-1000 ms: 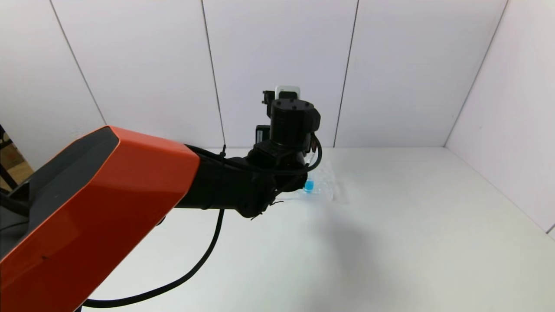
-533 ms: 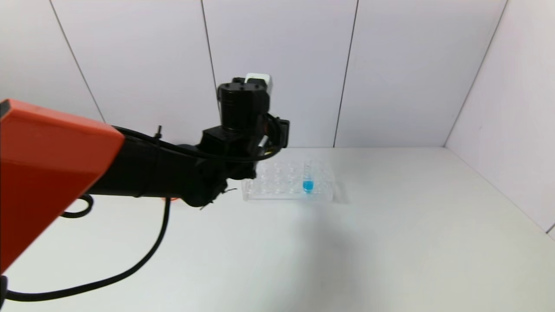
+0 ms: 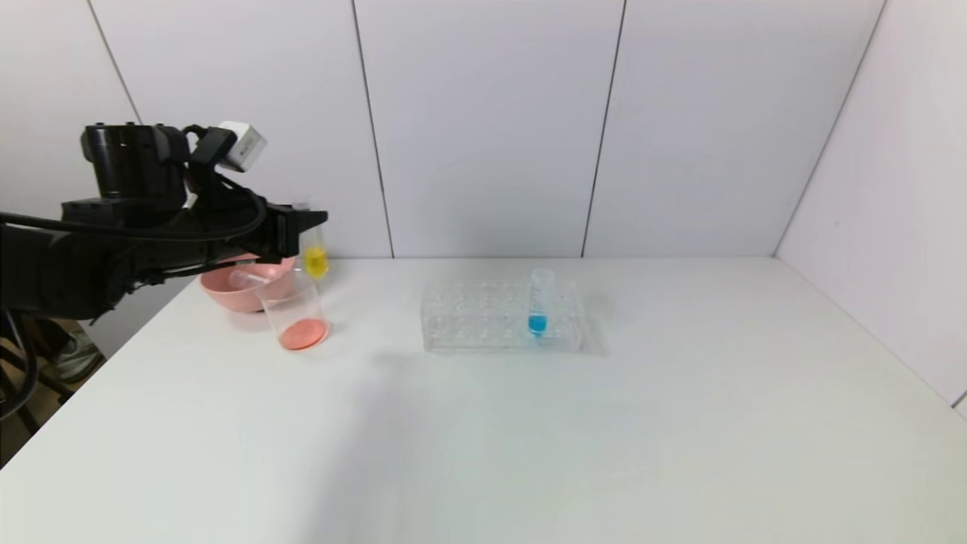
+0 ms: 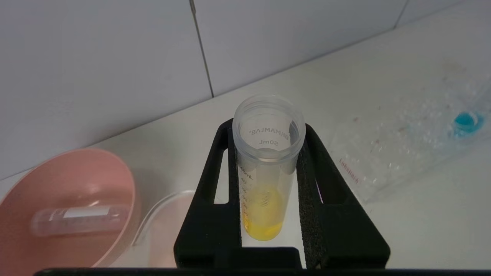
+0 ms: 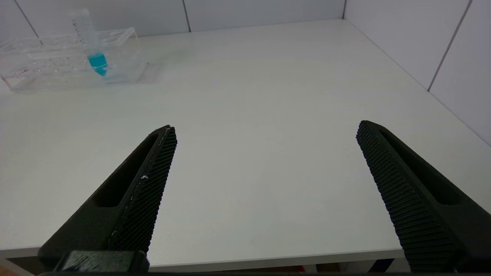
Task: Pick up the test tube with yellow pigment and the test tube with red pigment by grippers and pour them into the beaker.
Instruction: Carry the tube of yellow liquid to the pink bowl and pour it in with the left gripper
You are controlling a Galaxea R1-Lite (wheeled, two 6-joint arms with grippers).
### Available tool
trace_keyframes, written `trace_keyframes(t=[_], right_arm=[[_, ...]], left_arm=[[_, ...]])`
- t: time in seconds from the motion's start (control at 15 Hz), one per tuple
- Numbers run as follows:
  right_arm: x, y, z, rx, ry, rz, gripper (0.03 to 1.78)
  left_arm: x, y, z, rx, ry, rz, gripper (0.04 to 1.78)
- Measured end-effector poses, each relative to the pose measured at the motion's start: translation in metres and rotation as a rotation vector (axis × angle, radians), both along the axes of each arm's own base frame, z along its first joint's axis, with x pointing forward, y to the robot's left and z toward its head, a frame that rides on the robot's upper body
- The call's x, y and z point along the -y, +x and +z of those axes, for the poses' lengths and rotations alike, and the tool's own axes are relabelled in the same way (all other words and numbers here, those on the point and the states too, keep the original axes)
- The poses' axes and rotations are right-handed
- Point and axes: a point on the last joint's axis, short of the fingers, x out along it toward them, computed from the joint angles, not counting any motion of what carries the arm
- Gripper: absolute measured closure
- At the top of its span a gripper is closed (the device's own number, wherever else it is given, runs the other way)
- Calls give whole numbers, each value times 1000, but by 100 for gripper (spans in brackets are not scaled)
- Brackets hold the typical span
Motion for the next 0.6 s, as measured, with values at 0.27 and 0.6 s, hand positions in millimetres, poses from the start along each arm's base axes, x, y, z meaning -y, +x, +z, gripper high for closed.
trace_keyframes(t=[0.27, 0.6], right_arm=[[0, 0, 0, 0, 0, 0, 10], [0, 0, 0, 0, 0, 0, 10]], left_arm=[[-61, -8, 13, -47, 176, -102, 138], [-96, -16, 43, -139, 329, -162, 138]])
